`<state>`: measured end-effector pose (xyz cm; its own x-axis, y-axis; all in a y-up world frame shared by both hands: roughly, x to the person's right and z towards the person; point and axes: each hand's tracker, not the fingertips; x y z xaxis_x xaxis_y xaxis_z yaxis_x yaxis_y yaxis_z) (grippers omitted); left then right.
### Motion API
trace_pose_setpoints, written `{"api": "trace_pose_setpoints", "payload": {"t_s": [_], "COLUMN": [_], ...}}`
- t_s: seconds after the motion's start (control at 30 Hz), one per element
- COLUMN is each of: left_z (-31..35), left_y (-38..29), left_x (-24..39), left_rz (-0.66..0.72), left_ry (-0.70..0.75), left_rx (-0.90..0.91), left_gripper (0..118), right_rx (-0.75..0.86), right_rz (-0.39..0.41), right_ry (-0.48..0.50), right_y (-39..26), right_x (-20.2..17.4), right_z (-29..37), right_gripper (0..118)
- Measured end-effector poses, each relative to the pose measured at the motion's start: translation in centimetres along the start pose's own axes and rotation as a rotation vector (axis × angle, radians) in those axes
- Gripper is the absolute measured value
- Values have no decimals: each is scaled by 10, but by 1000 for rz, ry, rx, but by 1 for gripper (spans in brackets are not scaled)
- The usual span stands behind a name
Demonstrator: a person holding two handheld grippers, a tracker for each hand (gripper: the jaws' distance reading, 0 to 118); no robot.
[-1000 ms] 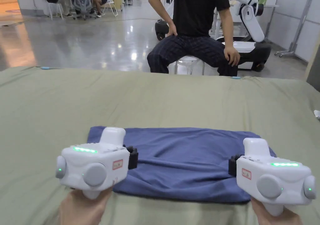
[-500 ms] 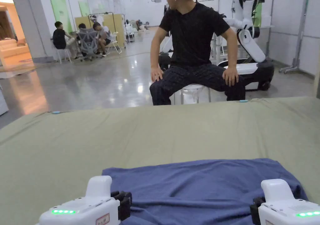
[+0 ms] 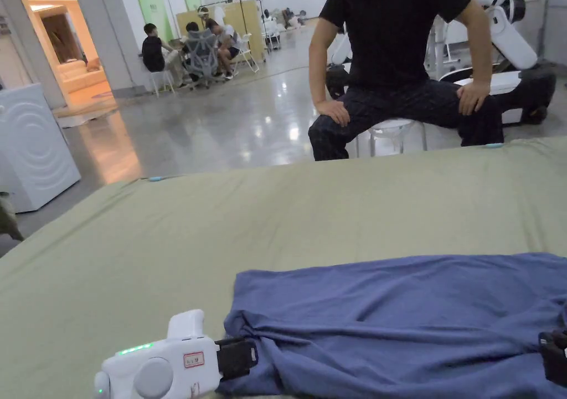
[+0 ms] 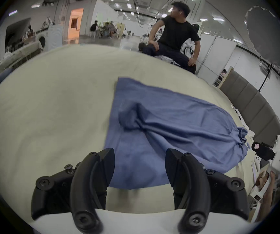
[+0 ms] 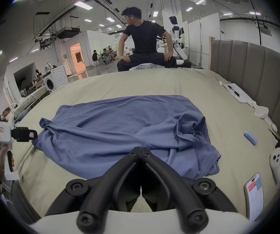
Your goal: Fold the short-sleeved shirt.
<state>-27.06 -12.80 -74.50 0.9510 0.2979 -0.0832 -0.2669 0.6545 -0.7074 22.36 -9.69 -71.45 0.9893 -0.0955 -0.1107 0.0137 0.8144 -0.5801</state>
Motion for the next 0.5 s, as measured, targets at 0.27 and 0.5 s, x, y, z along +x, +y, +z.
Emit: {"api": "trace_pose_setpoints", "payload": {"t_s": [0.27, 0.5], "left_z": [-38, -36], "left_y": [-11, -11], "left_x": [24, 29], "left_rz": [-144, -161], "left_ry": [101, 106], "left_rx": [-117, -133], "left_gripper": [8, 8], "right_rx": [-36, -92], "right_rz": [-42, -197], "right_ry": [-86, -187], "right_y": [-18, -22], "right_x": [32, 91], "right_z": [5, -11], "right_gripper": [4, 80]}}
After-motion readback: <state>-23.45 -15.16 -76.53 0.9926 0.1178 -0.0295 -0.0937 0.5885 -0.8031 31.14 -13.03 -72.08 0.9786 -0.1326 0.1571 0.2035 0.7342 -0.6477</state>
